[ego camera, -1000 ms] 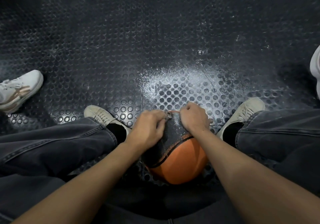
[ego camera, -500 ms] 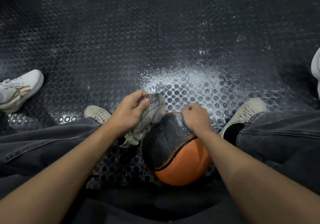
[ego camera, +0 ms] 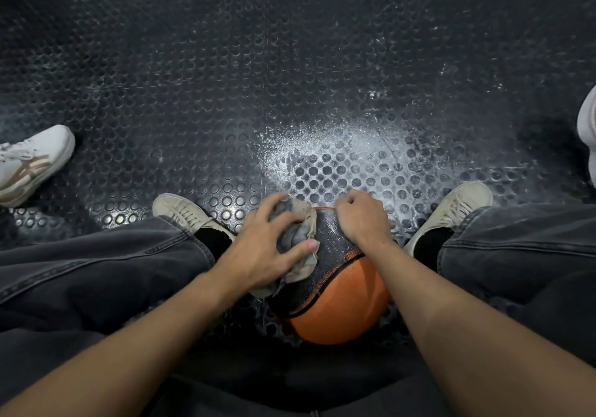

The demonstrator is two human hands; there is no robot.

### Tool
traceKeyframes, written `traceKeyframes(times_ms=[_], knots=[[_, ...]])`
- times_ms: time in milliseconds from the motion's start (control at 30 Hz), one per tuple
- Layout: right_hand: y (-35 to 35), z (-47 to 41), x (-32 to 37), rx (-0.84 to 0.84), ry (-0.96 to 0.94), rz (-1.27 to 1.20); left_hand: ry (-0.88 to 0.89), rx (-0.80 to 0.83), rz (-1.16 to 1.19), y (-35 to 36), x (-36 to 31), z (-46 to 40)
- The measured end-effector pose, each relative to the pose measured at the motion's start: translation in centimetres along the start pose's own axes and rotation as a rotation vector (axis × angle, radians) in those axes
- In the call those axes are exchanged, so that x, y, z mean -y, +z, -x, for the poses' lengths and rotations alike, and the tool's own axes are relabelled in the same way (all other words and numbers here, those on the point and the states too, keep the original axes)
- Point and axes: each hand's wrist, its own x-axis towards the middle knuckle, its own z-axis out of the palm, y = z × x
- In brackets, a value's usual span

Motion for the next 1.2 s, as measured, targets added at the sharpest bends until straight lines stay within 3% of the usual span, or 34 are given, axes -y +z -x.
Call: traceKeyframes(times_ms=[133,300,467,500,600,633,767,833,967,1033,1133,1200], knots=[[0.0,0.0,0.1,0.010,-0.002,0.010,0.024,-0.022,-0.108,1.1,0.2,-0.1],[0.1,0.1,0.4,0.000,0.004,0.040,-0.009,-0.198,-0.061,1.0,-0.5,-2.0],[-0.6,0.4,0.3,0.001,-0.020,0.045,0.573,-0.042,-0.217,1.3,-0.8,1.3],[-0.5,0.3,0.4,0.005,-0.033,0.042,0.571,-0.030,-0.226,1.3,-0.2,1.0],[-0.3,0.5,0.9,0.009,-0.039,0.049,0.193,-0.146,-0.039,0.7,0.8,-1.4],[-0.3,0.6,1.0,0.009,-0.040,0.058,0.142,-0.151,-0.019,0.8,0.9,-1.7],[-0.8,0.6,0.5,0.023,-0.034,0.080,0.477,-0.006,-0.102,0.8,-0.1,1.1],[-0.8,0.4,0.5,0.029,-0.037,0.064,0.538,0.039,-0.156,0.4,1.0,1.1],[-0.6,0.8,1.0,0.016,-0.045,0.072,0.100,-0.125,0.046,0.9,1.7,-1.6],[-0.8,0.8,1.0,0.010,-0.040,0.072,0.226,-0.073,-0.048,1.3,1.0,-0.7],[-1.1,0.5,0.5,0.055,-0.025,0.053,0.704,0.140,-0.223,0.5,0.2,1.3],[-1.0,0.2,0.5,0.061,-0.039,0.046,0.746,0.142,-0.273,0.1,0.7,1.3]])
